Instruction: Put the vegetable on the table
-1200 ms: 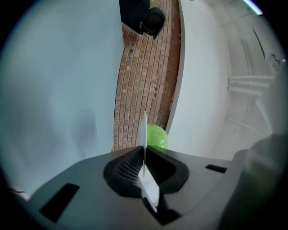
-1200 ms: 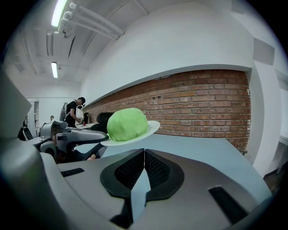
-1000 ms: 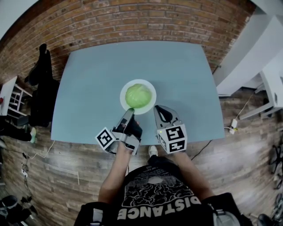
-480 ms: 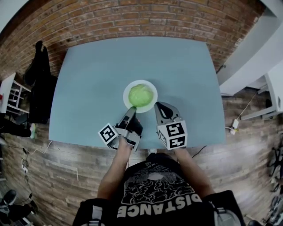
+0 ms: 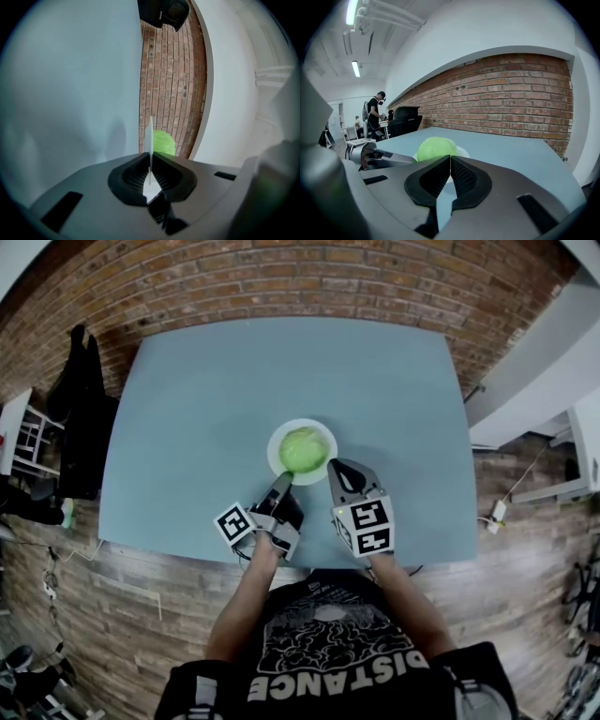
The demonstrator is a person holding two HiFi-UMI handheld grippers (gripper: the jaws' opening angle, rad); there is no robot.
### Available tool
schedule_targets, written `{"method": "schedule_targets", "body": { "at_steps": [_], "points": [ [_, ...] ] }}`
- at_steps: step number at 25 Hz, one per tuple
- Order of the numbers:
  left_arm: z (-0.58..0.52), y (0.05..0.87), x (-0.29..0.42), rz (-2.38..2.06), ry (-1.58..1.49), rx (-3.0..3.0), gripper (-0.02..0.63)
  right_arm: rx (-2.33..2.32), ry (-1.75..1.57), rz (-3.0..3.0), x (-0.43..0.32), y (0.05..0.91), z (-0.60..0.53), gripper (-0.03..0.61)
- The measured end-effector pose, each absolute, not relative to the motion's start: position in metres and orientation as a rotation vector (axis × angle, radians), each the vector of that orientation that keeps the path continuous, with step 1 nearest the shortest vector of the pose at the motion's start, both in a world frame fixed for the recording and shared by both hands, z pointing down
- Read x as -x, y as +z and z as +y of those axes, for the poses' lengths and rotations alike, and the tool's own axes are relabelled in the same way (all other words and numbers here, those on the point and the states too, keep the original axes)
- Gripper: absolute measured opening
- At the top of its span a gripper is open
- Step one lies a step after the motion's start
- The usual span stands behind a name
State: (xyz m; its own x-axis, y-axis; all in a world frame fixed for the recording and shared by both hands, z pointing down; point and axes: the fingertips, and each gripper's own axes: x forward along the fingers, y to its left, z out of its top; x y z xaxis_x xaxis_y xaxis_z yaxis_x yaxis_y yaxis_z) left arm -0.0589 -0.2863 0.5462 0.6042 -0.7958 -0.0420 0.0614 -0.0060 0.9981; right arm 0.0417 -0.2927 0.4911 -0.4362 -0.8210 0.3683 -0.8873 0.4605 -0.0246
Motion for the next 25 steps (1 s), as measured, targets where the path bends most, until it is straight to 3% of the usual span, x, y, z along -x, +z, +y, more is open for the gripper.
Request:
{"method": "schedule_targets", "body": {
  "at_steps": [25],
  "points": [
    [-0.306, 0.604, 0.051, -0.768, -0.632, -1.343, 0.027, -1.38, 0.395, -2.41, -0.042, 0.521, -0.32, 0.009]
  ]
}}
